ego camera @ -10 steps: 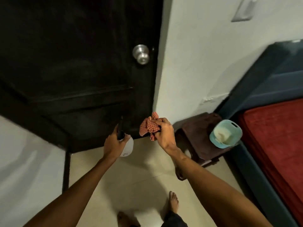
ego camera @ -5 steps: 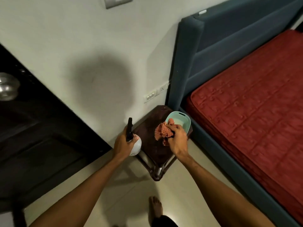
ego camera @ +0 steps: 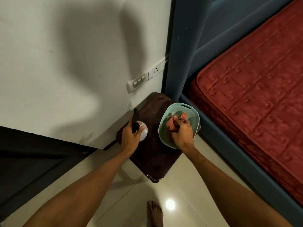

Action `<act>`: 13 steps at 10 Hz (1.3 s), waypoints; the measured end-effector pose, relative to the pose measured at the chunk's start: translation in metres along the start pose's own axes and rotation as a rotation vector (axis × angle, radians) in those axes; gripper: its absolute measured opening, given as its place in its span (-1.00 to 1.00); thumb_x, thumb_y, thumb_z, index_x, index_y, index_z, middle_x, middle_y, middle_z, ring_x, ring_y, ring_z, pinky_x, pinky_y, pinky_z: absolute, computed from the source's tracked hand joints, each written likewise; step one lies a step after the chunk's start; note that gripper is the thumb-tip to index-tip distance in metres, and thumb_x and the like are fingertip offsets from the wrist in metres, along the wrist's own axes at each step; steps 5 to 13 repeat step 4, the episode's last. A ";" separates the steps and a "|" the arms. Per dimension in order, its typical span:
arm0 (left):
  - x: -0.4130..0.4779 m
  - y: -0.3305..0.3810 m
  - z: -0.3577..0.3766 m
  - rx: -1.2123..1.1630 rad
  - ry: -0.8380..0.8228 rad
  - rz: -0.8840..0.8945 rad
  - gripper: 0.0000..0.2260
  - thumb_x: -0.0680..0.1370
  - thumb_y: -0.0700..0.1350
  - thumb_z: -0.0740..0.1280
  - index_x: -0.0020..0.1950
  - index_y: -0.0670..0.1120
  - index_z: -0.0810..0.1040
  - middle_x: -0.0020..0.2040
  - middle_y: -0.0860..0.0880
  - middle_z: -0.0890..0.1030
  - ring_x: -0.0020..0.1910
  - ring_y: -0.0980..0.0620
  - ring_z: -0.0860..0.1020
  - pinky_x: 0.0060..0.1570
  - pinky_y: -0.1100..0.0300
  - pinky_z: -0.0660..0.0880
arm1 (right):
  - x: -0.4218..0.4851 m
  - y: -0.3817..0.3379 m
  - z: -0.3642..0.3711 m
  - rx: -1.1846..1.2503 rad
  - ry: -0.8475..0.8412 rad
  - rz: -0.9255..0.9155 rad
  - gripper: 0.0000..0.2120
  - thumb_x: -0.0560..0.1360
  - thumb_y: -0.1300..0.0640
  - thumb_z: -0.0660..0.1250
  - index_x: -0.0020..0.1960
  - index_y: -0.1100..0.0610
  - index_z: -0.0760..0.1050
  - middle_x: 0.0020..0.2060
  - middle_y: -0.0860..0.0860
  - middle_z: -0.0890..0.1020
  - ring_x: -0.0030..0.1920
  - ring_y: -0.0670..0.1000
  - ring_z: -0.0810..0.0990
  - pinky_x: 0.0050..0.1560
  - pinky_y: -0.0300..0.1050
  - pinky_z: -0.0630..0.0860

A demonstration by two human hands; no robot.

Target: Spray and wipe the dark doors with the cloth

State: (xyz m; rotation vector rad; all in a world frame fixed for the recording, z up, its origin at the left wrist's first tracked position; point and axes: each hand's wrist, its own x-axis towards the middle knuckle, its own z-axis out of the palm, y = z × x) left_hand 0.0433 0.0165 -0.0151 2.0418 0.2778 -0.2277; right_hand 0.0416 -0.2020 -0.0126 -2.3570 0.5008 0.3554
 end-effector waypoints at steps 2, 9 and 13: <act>0.025 -0.008 0.031 -0.077 0.029 0.015 -0.62 0.59 -0.07 0.46 0.36 -0.17 0.58 0.14 -0.02 0.66 0.20 0.05 0.59 0.13 0.49 0.43 | 0.027 0.029 0.026 -0.243 -0.246 -0.006 -0.24 0.51 0.06 0.48 0.61 -0.07 0.21 0.61 0.15 0.14 0.55 0.28 0.23 0.53 0.15 0.23; 0.024 -0.019 0.019 -0.003 -0.093 -0.006 -0.15 0.49 -0.16 0.56 0.66 -0.03 0.16 0.46 -0.05 0.47 0.41 0.08 0.38 0.36 0.25 0.29 | 0.026 0.023 0.026 -0.232 -0.223 0.011 -0.35 0.54 0.01 0.43 0.58 -0.10 0.28 0.58 0.17 0.20 0.49 0.34 0.30 0.49 0.28 0.32; 0.024 -0.019 0.019 -0.003 -0.093 -0.006 -0.15 0.49 -0.16 0.56 0.66 -0.03 0.16 0.46 -0.05 0.47 0.41 0.08 0.38 0.36 0.25 0.29 | 0.026 0.023 0.026 -0.232 -0.223 0.011 -0.35 0.54 0.01 0.43 0.58 -0.10 0.28 0.58 0.17 0.20 0.49 0.34 0.30 0.49 0.28 0.32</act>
